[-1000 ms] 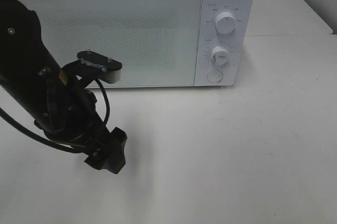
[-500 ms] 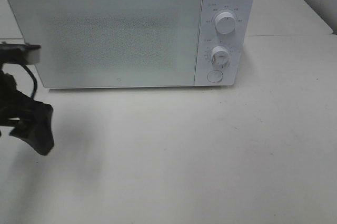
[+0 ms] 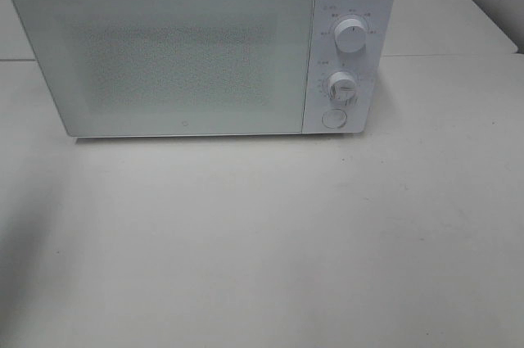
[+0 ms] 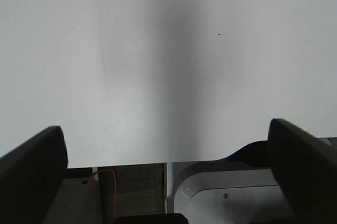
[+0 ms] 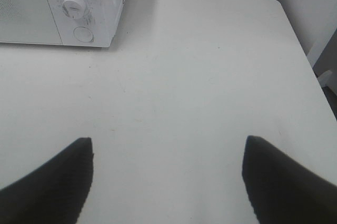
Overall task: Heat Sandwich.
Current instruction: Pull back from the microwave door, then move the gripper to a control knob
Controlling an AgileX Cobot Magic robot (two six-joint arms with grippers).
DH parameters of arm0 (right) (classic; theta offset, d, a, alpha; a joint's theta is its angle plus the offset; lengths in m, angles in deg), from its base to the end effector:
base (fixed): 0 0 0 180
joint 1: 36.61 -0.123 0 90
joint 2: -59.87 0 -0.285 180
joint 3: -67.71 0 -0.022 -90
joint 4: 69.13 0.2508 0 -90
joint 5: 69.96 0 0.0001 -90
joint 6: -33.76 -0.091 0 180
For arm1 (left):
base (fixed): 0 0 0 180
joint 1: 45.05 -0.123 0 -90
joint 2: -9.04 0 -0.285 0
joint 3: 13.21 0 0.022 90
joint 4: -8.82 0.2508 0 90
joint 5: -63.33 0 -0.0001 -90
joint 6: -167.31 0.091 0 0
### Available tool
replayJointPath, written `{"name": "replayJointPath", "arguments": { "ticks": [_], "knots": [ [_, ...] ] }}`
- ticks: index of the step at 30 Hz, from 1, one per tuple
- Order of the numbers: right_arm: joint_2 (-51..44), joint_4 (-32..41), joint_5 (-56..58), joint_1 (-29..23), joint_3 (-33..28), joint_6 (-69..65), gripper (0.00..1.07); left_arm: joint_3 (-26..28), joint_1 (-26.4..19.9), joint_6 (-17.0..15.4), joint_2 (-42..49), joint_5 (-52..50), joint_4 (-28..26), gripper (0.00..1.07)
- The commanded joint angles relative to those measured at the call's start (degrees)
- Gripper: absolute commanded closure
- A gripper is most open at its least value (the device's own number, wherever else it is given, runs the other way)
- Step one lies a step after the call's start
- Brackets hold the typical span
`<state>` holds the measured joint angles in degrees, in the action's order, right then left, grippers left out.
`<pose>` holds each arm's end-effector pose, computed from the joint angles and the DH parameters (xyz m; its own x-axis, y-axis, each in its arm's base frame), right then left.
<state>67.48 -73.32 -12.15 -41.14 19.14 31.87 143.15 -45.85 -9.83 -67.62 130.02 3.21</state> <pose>-0.0029 -0.0059 0.2817 -0.4041 -0.0380 -0.9139 -0.0249 0.9992 -0.0306 0.2055 -0.0053 0.2888 -0.9737 -0.0026 -0.2278 0.0172 0.9962 -0.0849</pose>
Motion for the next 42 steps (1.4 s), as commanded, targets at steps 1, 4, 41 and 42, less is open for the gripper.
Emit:
{"name": "replayJointPath", "arguments": {
  "ticks": [1, 4, 41, 42],
  "knots": [
    [-1.49, 0.17, -0.69, 0.4, -0.11, -0.06, 0.32, -0.11, -0.46, -0.46, 3.15, 1.78, 0.0, 0.08],
    [-1.49, 0.17, -0.69, 0.4, -0.11, -0.06, 0.32, -0.11, -0.46, -0.46, 8.59, 3.9, 0.74, 0.08],
    [-1.49, 0.17, -0.69, 0.4, -0.11, -0.06, 0.32, -24.01, -0.46, -1.49, 66.23, -5.56, 4.24, 0.08],
    [-1.49, 0.17, -0.69, 0.4, -0.11, -0.06, 0.32, -24.01, -0.46, -1.49, 67.67, -5.56, 4.24, 0.08]
  ]
}}
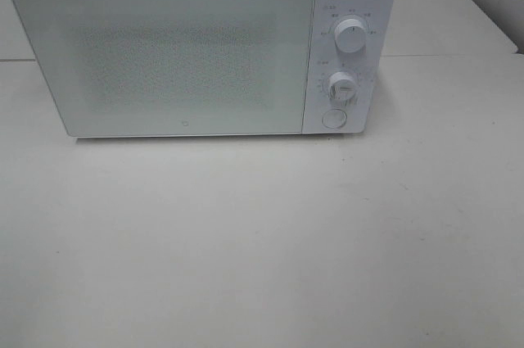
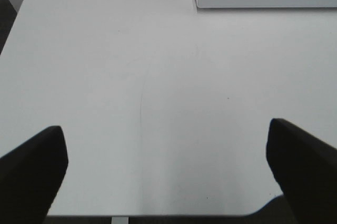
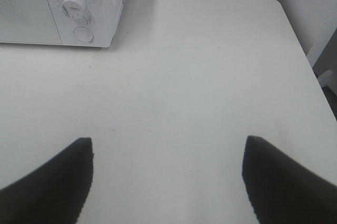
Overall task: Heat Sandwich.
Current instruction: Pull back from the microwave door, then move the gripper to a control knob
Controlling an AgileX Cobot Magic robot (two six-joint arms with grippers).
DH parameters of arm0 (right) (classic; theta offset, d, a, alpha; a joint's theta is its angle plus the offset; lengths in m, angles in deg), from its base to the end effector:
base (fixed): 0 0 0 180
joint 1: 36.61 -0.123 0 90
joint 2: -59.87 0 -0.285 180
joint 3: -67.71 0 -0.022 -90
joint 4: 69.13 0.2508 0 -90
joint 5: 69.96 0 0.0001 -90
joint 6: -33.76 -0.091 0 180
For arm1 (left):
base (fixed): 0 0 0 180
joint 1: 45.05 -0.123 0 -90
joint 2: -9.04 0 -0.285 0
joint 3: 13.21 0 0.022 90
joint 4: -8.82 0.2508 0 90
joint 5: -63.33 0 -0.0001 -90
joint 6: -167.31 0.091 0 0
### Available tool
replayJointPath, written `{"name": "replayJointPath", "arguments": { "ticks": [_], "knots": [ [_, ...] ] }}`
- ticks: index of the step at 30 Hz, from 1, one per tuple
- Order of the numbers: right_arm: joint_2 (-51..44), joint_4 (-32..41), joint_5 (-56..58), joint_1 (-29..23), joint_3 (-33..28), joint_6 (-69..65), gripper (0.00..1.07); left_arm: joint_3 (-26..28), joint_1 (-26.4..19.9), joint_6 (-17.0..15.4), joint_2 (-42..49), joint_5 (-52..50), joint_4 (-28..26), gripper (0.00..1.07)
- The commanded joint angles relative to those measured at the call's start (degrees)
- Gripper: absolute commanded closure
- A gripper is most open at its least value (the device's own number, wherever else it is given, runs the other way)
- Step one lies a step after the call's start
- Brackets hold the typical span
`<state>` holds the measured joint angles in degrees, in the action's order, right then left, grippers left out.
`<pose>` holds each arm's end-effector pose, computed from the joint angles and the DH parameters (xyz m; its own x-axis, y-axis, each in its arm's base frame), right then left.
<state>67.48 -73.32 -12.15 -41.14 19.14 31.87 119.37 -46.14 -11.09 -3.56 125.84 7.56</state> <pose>-0.0029 -0.0059 0.2817 -0.4041 -0.0380 -0.9139 -0.0249 0.9992 -0.0306 0.0048 -0.0017 0.2805 -0.5375 0.0075 -0.8432 0.0070 1.0000 0.0045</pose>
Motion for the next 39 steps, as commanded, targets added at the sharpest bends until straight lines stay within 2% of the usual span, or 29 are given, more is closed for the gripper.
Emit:
{"name": "replayJointPath", "arguments": {
  "ticks": [1, 7, 10, 39],
  "knots": [
    [-1.49, 0.17, -0.69, 0.4, -0.11, -0.06, 0.32, -0.23, -0.17, -0.23, 4.93, -1.38, -0.11, 0.08],
    [-1.49, 0.17, -0.69, 0.4, -0.11, -0.06, 0.32, -0.23, 0.23, -0.23, 6.42, -1.38, -0.74, 0.08],
    [-1.43, 0.17, -0.69, 0.4, -0.11, -0.06, 0.32, -0.23, 1.83, -0.23, 6.42, -1.38, -0.97, 0.08],
    [-1.32, 0.17, -0.69, 0.4, -0.11, -0.06, 0.32, -0.23, 1.83, -0.29, 6.19, -1.38, -0.97, 0.08]
  ]
}}
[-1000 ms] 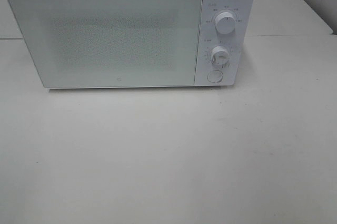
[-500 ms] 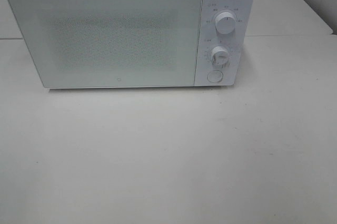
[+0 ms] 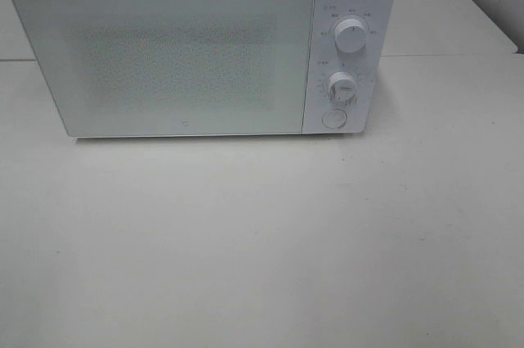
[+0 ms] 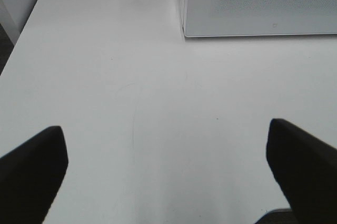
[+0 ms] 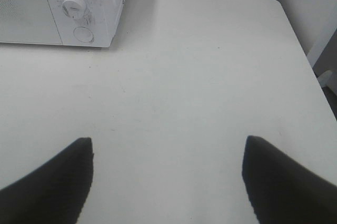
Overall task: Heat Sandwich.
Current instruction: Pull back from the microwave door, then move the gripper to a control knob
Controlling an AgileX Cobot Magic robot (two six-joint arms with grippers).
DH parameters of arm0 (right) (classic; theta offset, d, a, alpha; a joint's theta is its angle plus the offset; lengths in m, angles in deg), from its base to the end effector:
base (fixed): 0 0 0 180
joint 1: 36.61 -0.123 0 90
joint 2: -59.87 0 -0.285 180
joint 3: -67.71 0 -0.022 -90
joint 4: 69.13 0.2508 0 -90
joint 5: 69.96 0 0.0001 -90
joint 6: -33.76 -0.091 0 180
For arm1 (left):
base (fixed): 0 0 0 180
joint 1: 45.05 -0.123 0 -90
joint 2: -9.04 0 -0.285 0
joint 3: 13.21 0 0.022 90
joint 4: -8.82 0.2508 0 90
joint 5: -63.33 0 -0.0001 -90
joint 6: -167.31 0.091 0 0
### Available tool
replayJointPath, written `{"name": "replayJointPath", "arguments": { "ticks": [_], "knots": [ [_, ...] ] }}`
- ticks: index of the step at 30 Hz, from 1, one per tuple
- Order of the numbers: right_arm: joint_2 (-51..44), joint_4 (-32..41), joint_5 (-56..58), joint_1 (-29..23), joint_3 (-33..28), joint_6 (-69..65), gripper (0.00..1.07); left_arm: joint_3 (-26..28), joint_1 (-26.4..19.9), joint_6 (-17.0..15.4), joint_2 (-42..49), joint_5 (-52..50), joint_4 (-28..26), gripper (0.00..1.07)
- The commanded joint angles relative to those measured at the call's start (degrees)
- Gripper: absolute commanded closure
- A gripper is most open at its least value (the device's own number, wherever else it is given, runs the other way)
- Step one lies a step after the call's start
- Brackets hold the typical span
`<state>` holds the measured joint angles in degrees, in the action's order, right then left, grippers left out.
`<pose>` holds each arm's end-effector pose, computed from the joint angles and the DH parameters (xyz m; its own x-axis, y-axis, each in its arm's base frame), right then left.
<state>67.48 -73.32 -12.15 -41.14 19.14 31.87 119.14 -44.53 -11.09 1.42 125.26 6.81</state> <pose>-0.0029 -0.0059 0.2817 -0.4041 -0.0380 -0.9139 -0.0249 0.9992 -0.0306 -0.0081 -0.0027 0.2801 -0.4564 0.0155 -0.8896 0.0418 0.9991 -0.0040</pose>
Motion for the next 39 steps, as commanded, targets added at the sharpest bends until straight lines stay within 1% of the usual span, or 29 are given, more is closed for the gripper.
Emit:
{"name": "replayJointPath", "arguments": {
  "ticks": [1, 30, 36, 39],
  "knots": [
    [-1.32, 0.17, -0.69, 0.4, -0.11, -0.06, 0.32, 0.0, 0.23, -0.29, 1.2, -0.8, -0.23, 0.08],
    [-0.86, 0.11, -0.69, 0.4, -0.06, -0.46, 0.32, 0.0, 0.23, -0.29, 1.2, -0.8, -0.23, 0.08],
    [2.64, 0.17, -2.35, 0.4, 2.41, -0.46, 0.32, 0.0, 0.23, -0.29, 1.2, -0.8, -0.23, 0.08],
    [3.9, 0.17, -3.72, 0.4, 2.58, -0.46, 0.32, 0.0, 0.23, -0.29, 1.2, -0.8, -0.23, 0.08]
  ]
}}
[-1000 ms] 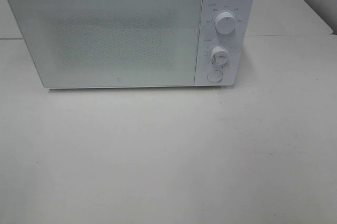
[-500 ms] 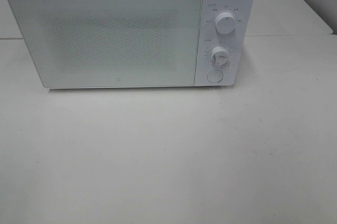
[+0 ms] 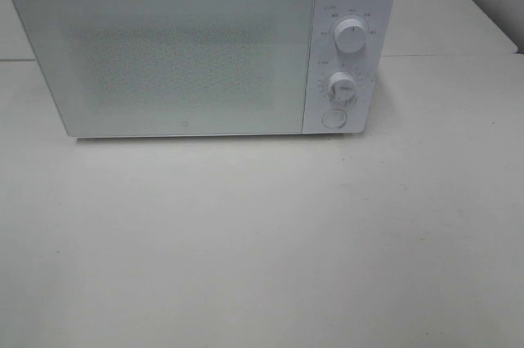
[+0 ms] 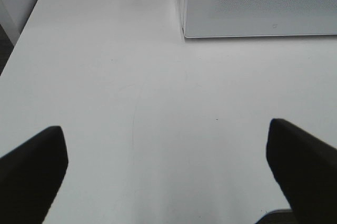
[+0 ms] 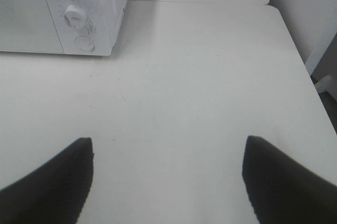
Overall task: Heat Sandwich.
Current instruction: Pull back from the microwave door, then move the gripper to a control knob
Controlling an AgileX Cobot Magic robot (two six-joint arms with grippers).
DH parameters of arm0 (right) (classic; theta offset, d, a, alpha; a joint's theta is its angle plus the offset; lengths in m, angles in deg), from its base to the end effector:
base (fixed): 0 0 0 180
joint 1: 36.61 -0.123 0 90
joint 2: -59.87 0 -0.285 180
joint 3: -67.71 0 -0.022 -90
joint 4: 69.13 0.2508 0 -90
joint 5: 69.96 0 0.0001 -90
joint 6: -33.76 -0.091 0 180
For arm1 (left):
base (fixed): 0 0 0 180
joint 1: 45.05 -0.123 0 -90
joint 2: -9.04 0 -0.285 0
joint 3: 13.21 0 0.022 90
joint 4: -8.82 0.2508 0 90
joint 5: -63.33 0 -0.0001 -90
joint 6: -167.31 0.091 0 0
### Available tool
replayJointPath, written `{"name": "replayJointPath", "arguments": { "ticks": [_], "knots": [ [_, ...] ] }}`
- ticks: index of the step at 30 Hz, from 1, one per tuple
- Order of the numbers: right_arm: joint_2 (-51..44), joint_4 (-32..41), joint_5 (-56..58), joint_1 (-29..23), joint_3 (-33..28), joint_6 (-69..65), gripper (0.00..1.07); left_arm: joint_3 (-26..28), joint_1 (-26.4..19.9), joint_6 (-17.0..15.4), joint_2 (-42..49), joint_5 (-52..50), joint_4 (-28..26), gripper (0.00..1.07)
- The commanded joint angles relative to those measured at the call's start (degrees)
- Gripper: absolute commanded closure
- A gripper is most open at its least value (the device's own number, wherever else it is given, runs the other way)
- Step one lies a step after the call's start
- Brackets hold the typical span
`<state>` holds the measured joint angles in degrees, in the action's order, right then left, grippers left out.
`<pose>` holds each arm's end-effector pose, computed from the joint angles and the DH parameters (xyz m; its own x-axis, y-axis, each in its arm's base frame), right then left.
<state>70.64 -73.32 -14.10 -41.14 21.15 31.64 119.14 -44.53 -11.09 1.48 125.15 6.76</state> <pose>0.0032 -0.0053 0.2944 -0.3913 -0.0351 -0.9196 -0.0250 0.9993 -0.0275 -0.0081 -0.0028 0.2803 -0.4538 0.0151 -0.8910 0.0423 0.9991 -0.0046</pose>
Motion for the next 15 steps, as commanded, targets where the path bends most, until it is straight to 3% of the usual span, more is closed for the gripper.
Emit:
{"name": "replayJointPath", "arguments": {
  "ticks": [1, 15],
  "knots": [
    [2.01, 0.17, -3.32, 0.4, 0.57, -0.23, 0.32, 0.0, 0.23, -0.29, 1.15, -0.69, -0.17, 0.08],
    [14.04, 0.11, -18.45, 0.4, 0.29, -0.23, 0.32, 0.0, 0.23, -0.29, 1.15, -0.69, -0.17, 0.09]
  ]
}}
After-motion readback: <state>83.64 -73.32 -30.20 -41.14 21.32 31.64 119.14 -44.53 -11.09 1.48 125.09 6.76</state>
